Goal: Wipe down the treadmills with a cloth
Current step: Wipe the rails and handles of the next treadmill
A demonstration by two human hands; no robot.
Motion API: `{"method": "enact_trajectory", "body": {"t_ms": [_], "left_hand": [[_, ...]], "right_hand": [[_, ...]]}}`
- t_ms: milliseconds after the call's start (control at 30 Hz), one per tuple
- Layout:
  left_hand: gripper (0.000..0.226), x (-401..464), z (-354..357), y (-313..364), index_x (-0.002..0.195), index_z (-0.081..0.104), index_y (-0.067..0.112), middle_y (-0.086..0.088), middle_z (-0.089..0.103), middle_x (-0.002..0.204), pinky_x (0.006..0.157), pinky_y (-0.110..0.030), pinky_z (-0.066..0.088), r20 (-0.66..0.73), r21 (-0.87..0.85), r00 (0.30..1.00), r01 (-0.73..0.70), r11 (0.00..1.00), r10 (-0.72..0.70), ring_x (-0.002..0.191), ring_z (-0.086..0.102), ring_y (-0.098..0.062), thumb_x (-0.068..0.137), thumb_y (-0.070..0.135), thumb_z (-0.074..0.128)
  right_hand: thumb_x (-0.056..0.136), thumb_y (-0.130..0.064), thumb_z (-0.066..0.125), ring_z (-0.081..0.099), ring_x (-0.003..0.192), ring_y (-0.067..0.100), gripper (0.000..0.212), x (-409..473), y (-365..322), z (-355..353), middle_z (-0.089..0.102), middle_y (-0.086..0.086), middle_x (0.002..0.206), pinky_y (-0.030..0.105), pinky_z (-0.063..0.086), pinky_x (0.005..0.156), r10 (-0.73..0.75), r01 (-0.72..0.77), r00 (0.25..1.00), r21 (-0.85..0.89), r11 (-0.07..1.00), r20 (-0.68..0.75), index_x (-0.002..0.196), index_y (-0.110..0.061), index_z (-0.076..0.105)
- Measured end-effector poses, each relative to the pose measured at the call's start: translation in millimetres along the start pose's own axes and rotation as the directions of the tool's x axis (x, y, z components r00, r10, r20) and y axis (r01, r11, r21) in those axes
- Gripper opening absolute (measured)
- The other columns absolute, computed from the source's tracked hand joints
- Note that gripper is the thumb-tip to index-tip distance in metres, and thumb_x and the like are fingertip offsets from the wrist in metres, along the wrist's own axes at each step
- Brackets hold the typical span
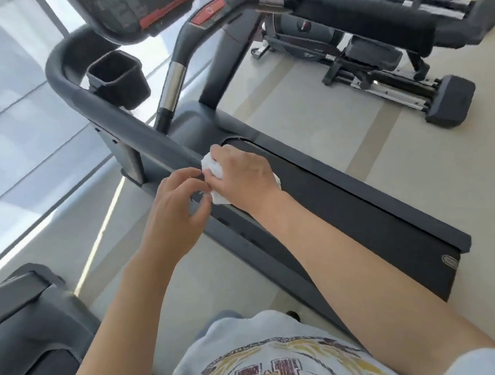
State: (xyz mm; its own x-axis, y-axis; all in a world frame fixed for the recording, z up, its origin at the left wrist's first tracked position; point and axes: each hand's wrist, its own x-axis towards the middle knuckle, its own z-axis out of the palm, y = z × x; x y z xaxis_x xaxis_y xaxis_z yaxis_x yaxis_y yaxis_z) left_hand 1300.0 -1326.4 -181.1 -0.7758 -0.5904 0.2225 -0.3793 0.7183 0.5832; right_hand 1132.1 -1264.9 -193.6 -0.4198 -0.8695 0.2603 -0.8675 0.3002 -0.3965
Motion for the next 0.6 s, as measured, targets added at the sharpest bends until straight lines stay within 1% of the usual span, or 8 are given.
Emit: {"method": "enact_trajectory", "body": {"t_ms": [67, 167, 233, 333, 400, 467, 567, 600], "left_hand": [[0.013, 1.8, 3.0, 6.4, 0.103, 0.074, 0.017, 0.006, 0.064, 0.129, 0.106, -0.022, 0.038, 0.031, 0.051, 0.998, -0.051, 0.997, 0.049, 0.120, 0.059, -0.021, 0.092, 0.010, 0.071], [0.027, 6.8, 8.5, 8.8, 0.116, 0.073, 0.016, 0.001, 0.065, 0.130, 0.111, -0.028, 0.038, 0.127, 0.126, 0.979, -0.178, 0.976, 0.162, 0.123, 0.058, -0.024, 0.090, 0.014, 0.079], [0.039, 17.2, 12.0, 4.7, 0.122, 0.072, 0.014, -0.001, 0.065, 0.130, 0.111, -0.028, 0.038, 0.183, 0.155, 0.951, -0.277, 0.948, 0.247, 0.122, 0.057, -0.027, 0.087, 0.023, 0.085], [0.047, 34.3, 15.4, -2.3, 0.123, 0.072, 0.014, 0.000, 0.066, 0.129, 0.105, -0.050, 0.049, 0.242, 0.167, 0.913, -0.372, 0.913, 0.328, 0.121, 0.057, -0.028, 0.083, 0.033, 0.088], [0.051, 47.7, 16.0, -6.4, 0.122, 0.071, 0.017, 0.003, 0.066, 0.129, 0.107, -0.052, 0.047, 0.287, 0.141, 0.884, -0.421, 0.896, 0.370, 0.120, 0.058, -0.026, 0.082, 0.048, 0.079], [0.058, 59.1, 17.5, -10.9, 0.123, 0.070, 0.019, 0.006, 0.065, 0.129, 0.112, -0.045, 0.042, 0.339, 0.106, 0.854, -0.451, 0.886, 0.394, 0.120, 0.058, -0.023, 0.080, 0.058, 0.072], [0.061, 68.1, 22.1, -17.8, 0.124, 0.069, 0.022, 0.011, 0.065, 0.127, 0.113, -0.038, 0.037, 0.385, 0.042, 0.820, -0.474, 0.880, 0.423, 0.118, 0.057, -0.019, 0.076, 0.058, 0.078], [0.061, 71.4, 22.2, -21.9, 0.124, 0.069, 0.023, 0.012, 0.065, 0.127, 0.113, -0.037, 0.037, 0.396, 0.018, 0.808, -0.481, 0.876, 0.436, 0.117, 0.057, -0.018, 0.075, 0.058, 0.079]], "right_hand": [[0.102, -0.048, 0.054, 0.056, 0.066, 0.023, 0.027, -25.5, 10.6, -6.2, 0.057, -0.008, 0.087, 0.030, 0.034, 0.058, -0.019, 0.017, 0.999, -0.043, 0.999, -0.046, 0.104, -0.021, 0.058], [0.093, -0.046, 0.065, 0.059, 0.060, 0.019, 0.023, -72.3, 29.2, -18.5, 0.058, -0.008, 0.079, 0.026, 0.034, 0.051, 0.023, -0.034, 0.985, -0.064, 0.997, -0.171, 0.099, -0.024, 0.064], [0.090, -0.044, 0.068, 0.052, 0.058, 0.017, 0.022, -102.3, 42.7, -30.5, 0.055, -0.008, 0.077, 0.026, 0.039, 0.048, 0.085, -0.092, 0.972, -0.024, 0.995, -0.219, 0.100, -0.024, 0.067], [0.093, -0.047, 0.058, 0.041, 0.061, 0.013, 0.025, -140.5, 52.6, -42.6, 0.050, -0.009, 0.079, 0.028, 0.046, 0.051, 0.204, -0.188, 0.953, 0.088, 0.978, -0.226, 0.107, -0.027, 0.067], [0.093, -0.044, 0.061, 0.039, 0.058, 0.012, 0.019, -151.7, 49.6, -41.8, 0.046, -0.008, 0.076, 0.026, 0.042, 0.048, 0.240, -0.215, 0.920, 0.113, 0.970, -0.309, 0.098, -0.025, 0.062], [0.092, -0.041, 0.062, 0.039, 0.056, 0.014, 0.020, -149.4, 42.0, -37.5, 0.043, -0.007, 0.072, 0.027, 0.038, 0.045, 0.281, -0.268, 0.891, 0.088, 0.959, -0.356, 0.087, -0.024, 0.054], [0.087, -0.038, 0.060, 0.033, 0.054, 0.014, 0.029, -135.1, 30.0, -33.1, 0.035, -0.007, 0.067, 0.025, 0.027, 0.044, 0.333, -0.369, 0.845, -0.004, 0.930, -0.417, 0.080, -0.032, 0.033], [0.086, -0.037, 0.059, 0.032, 0.053, 0.015, 0.029, -127.8, 26.0, -31.7, 0.034, -0.007, 0.065, 0.024, 0.024, 0.045, 0.352, -0.404, 0.834, -0.036, 0.914, -0.425, 0.079, -0.032, 0.031]]}}
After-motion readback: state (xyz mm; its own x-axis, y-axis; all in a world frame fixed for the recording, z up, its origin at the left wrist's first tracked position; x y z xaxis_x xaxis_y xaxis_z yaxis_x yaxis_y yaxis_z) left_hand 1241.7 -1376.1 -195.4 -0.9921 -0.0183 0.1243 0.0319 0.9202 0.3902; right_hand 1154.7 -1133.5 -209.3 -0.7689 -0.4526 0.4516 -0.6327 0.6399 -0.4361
